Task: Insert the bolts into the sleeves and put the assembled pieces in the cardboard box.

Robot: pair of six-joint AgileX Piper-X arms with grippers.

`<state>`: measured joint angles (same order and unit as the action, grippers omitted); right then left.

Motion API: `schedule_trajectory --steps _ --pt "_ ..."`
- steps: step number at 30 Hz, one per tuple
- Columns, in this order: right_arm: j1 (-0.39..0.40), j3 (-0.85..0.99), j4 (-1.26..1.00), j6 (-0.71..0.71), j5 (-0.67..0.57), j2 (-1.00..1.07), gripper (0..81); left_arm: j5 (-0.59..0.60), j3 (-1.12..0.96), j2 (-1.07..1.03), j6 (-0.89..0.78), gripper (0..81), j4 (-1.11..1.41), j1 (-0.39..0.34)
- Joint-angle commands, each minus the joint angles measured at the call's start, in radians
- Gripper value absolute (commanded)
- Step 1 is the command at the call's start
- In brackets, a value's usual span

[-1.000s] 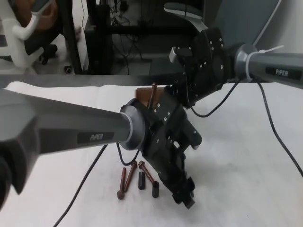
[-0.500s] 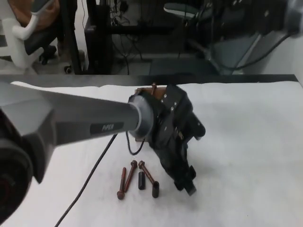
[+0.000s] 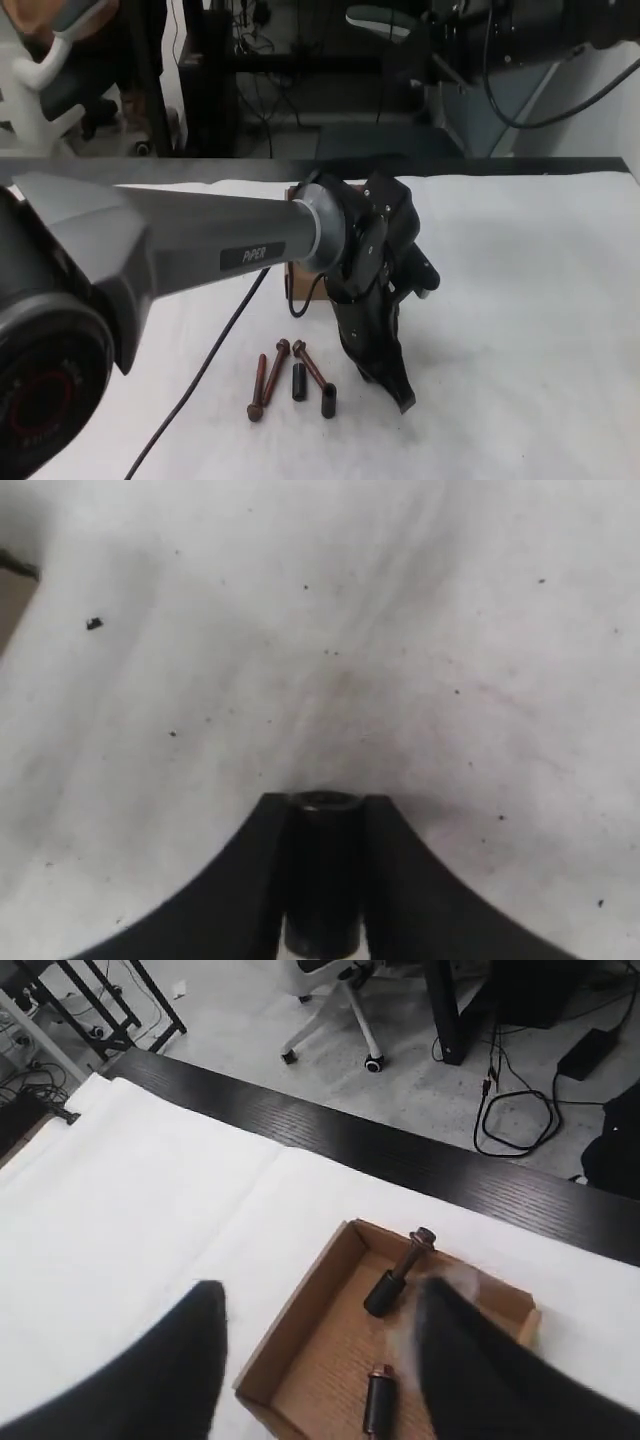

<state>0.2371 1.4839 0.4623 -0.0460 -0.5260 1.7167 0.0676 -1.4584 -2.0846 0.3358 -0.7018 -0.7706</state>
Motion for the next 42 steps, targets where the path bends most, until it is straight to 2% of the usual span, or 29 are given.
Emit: schedule_trajectory --steps 1,6,9,11,14,20,24,32,37,42 --pt "-0.003 0.002 0.022 0.019 -0.037 -0.016 44.0 -0.045 -0.005 0.015 -0.041 1.8 -0.041 0.004" --pt "-0.003 0.002 0.229 0.093 -0.016 -0.021 44.4 -0.035 0.013 0.133 -0.079 1.8 -0.034 0.030" --pt "0.014 0.002 0.406 0.177 0.140 -0.021 44.4 0.000 0.075 0.250 -0.114 1.8 0.018 0.067" --pt "0.023 0.002 0.444 0.192 0.195 -0.021 44.4 0.040 0.158 0.345 -0.141 1.8 0.093 0.101" --pt "0.045 0.002 0.448 0.197 0.188 -0.021 44.4 0.070 0.303 0.485 -0.189 1.8 0.184 0.155" --pt "0.189 0.002 0.464 0.197 0.174 -0.002 44.4 0.124 0.661 0.823 -0.252 1.8 0.393 0.245" --pt "0.297 0.002 0.407 0.187 0.259 0.038 44.4 0.140 0.881 1.066 -0.330 1.8 0.588 0.282" --pt "0.360 0.002 0.407 0.104 0.297 0.169 44.4 0.140 1.092 1.481 -0.415 1.8 0.654 0.307" --pt "0.404 0.004 0.405 0.090 0.310 0.258 44.4 0.137 1.107 1.593 -0.450 1.8 0.645 0.307" --pt "0.426 0.004 0.398 0.091 0.347 0.300 44.4 0.144 1.107 1.608 -0.448 1.8 0.618 0.307"
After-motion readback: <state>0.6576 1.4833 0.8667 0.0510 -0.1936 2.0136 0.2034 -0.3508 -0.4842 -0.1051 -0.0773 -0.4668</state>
